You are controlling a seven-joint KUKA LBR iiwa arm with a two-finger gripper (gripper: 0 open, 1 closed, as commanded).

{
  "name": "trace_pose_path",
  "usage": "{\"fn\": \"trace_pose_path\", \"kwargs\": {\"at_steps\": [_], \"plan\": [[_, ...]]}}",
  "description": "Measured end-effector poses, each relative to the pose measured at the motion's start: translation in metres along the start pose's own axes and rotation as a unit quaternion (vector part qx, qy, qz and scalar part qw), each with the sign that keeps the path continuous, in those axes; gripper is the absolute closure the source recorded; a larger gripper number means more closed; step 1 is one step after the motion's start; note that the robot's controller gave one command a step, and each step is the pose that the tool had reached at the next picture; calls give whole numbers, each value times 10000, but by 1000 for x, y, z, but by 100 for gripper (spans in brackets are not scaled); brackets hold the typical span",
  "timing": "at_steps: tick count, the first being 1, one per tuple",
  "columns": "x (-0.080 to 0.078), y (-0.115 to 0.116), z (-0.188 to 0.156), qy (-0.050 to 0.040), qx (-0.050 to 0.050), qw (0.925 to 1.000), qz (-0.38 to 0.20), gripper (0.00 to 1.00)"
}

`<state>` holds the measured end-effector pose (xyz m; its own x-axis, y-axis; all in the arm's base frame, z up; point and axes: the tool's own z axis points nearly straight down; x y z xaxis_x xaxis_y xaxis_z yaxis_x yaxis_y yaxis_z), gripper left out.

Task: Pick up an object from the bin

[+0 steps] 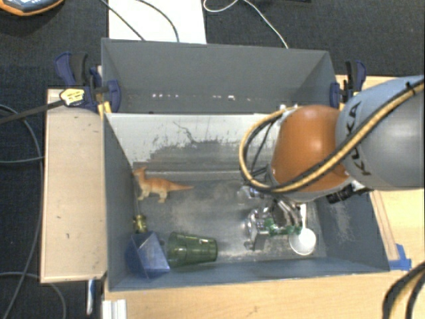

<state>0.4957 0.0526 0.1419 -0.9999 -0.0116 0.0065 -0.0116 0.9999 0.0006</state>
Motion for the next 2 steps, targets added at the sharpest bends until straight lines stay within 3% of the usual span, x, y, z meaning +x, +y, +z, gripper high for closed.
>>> {"fn": "trace_pose_path", "kwargs": {"at_steps": [1, 2], "plan": [[-2, 0, -4, -43, -2, 10000, 16, 0], [-44, -79, -28, -28, 1, 9909, 1346, 0]]}}
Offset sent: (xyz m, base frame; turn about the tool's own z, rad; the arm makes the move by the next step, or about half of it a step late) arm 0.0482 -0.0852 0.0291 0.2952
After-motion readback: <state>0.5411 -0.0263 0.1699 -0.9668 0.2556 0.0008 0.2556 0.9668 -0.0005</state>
